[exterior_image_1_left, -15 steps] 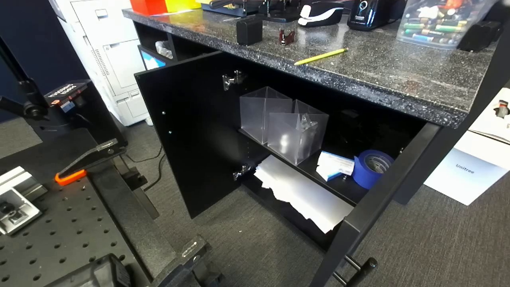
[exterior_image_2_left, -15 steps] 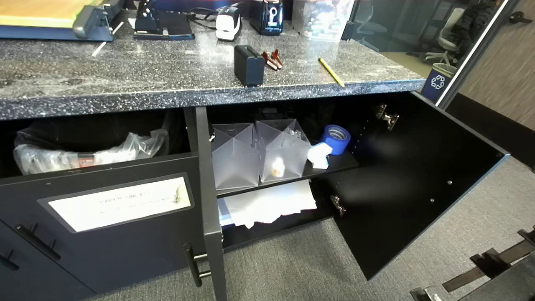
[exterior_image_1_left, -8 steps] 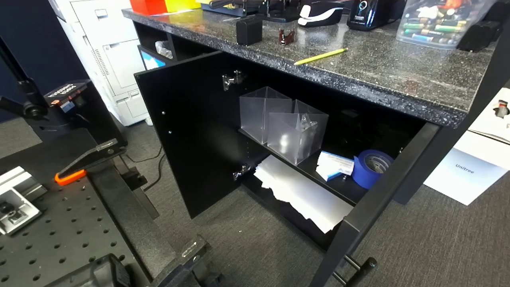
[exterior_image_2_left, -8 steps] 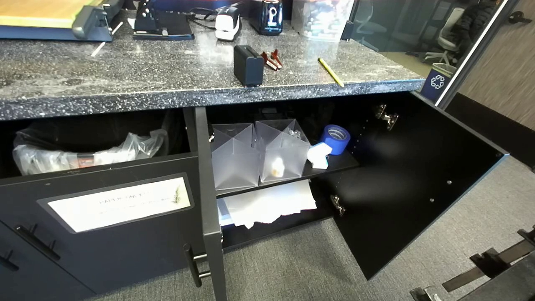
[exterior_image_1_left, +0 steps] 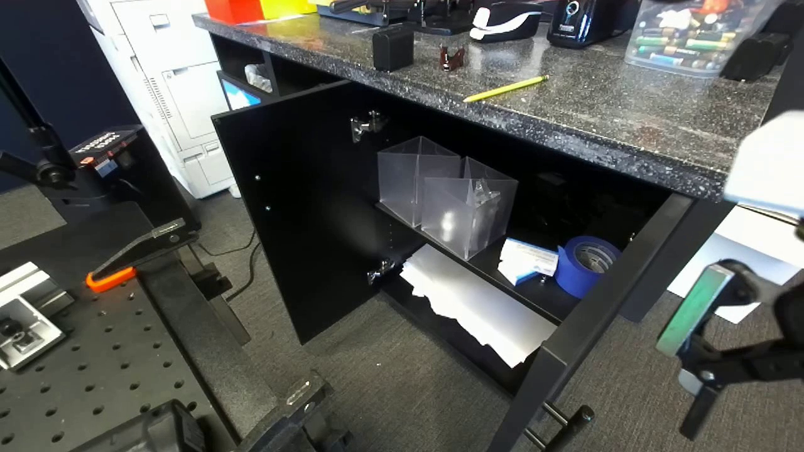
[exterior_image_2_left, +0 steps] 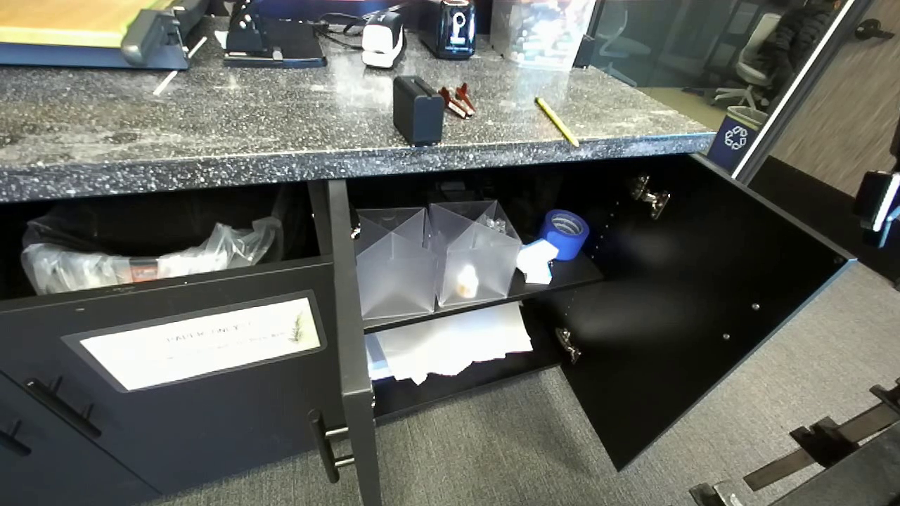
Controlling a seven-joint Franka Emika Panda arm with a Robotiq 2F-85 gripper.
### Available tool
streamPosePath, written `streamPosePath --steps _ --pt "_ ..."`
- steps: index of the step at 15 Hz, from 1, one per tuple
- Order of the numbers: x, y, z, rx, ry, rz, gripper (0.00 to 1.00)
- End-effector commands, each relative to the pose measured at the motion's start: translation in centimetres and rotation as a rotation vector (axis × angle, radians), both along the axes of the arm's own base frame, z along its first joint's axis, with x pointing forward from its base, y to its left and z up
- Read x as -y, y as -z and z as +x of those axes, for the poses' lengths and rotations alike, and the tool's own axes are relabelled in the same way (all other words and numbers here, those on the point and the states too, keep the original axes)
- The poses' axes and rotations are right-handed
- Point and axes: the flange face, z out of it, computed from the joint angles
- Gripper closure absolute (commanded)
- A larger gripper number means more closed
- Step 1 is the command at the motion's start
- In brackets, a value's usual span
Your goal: Close the right cabinet door
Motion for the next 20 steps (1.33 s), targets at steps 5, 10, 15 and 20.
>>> streamPosePath --steps 5,10,15,20 --pt "-2.7 4.5 1.4 0.056 -0.01 0.012 0.0" --pt "-5.6 6.3 2.4 0.085 -0.021 0.053 0.0" --pt "-7.5 8.2 3.8 0.122 -0.024 0.085 0.0" --pt "-8.2 10.7 5.7 0.224 -0.03 0.093 0.0"
